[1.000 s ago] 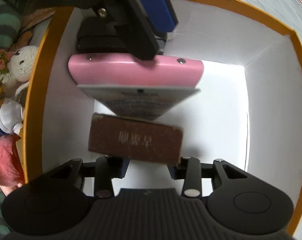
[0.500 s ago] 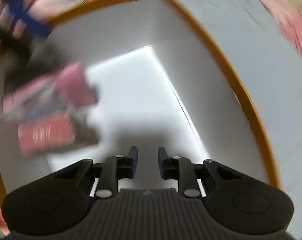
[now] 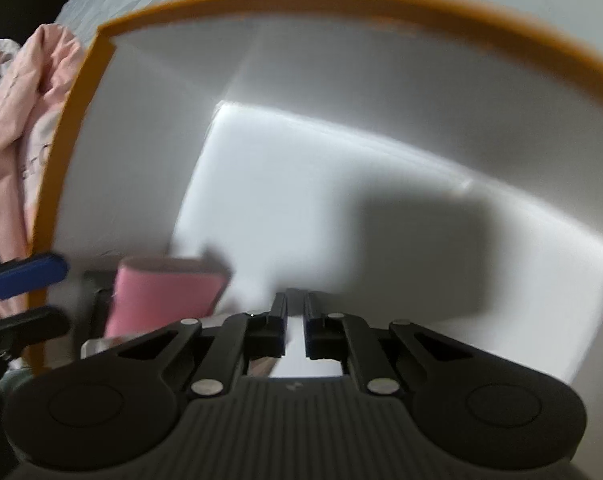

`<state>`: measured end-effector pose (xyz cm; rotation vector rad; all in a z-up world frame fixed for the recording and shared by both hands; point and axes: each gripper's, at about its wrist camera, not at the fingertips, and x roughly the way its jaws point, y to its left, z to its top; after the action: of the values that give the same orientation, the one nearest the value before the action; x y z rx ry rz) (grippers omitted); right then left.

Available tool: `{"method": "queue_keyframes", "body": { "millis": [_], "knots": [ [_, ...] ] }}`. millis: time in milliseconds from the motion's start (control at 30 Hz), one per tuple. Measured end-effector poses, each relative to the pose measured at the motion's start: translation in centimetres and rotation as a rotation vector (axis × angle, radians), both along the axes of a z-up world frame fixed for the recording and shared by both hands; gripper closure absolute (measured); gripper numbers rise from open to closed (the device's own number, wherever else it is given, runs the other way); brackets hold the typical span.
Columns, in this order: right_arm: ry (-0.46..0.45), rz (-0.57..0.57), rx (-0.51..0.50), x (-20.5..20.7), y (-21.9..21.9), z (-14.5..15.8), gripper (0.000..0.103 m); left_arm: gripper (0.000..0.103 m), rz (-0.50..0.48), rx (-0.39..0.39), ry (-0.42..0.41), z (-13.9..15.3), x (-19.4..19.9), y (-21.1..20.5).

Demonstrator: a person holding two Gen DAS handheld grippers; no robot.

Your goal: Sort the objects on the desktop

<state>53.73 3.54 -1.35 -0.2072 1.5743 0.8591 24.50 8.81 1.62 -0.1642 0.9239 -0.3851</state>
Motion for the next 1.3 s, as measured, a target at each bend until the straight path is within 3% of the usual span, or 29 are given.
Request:
{"method": "queue_keyframes", "body": {
  "millis": [233,533,633,700,1067,1300],
  "knots": [
    [0.062,0.032,-0.007,-0.5,0.3,0.7,0.099,0.074,-0.001,0.015,-0.005,0.0,-0.1,-0.1],
    [-0.015,-0.053,0.046,2.1,1.2,4.0,0.098,0.074,0.011,0.02,-0.009,0.0,-0.1,-0.1],
    [-0.008,-0.015,0.034,2.2,2.3,4.0,0.098,0.074,0.014,0.019,-0.011,0.0,-0.2,0.1],
    [0.015,0.028,0.024,9.0,-0.8,3.6,0.099,0.074,0.017,0.019,-0.012,0.1,-0.2,0.2],
    [0.075,0.19,0.005,11.5,-0.7,4.3,0.099,0.074,0.039,0.01,-0.015,0.3,-0.1,0.5],
    [-0.05,0.12,0.02,15.7,-1.6,7.3,0.099,0.074,0.054,-0.001,-0.013,0.3,0.1,0.8]
  ]
}}
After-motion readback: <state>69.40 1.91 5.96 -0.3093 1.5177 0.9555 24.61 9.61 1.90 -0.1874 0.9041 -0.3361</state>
